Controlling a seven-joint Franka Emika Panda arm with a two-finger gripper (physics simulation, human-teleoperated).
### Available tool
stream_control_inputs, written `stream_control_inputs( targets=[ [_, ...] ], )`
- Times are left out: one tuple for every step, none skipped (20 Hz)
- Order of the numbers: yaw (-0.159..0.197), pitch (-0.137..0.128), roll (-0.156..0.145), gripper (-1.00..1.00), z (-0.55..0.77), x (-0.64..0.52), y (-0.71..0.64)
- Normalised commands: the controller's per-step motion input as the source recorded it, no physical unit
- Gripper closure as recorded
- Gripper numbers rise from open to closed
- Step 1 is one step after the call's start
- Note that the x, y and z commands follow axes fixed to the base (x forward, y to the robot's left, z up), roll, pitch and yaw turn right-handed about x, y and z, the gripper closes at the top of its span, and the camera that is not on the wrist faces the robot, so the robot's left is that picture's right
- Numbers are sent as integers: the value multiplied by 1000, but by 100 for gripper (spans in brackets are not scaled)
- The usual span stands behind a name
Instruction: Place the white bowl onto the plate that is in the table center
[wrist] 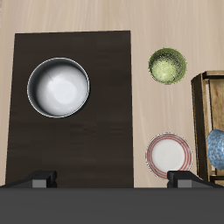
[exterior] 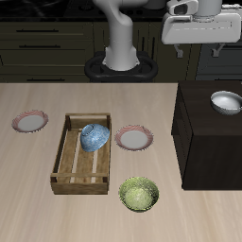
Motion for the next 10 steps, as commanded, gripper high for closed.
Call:
stream_control_inputs(
  targets=[
    [24, 4, 13, -100, 14, 14, 74],
    [-44, 27, 15, -100, 6, 116, 181],
    [28, 1, 38, -100, -2, 250, 245],
    [-61, 21, -30, -100, 27, 246, 124],
    [11, -2, -5, -100, 42, 174, 125],
    [0, 0, 0, -100, 0, 0, 0],
    [-23, -5, -29, -100, 33, 186, 71],
    [-12, -11, -7, -100, 68, 150, 66],
    [-25, 11, -2, -100, 52, 234, 84],
    [22, -34, -31, -100, 74, 168, 27]
  ],
)
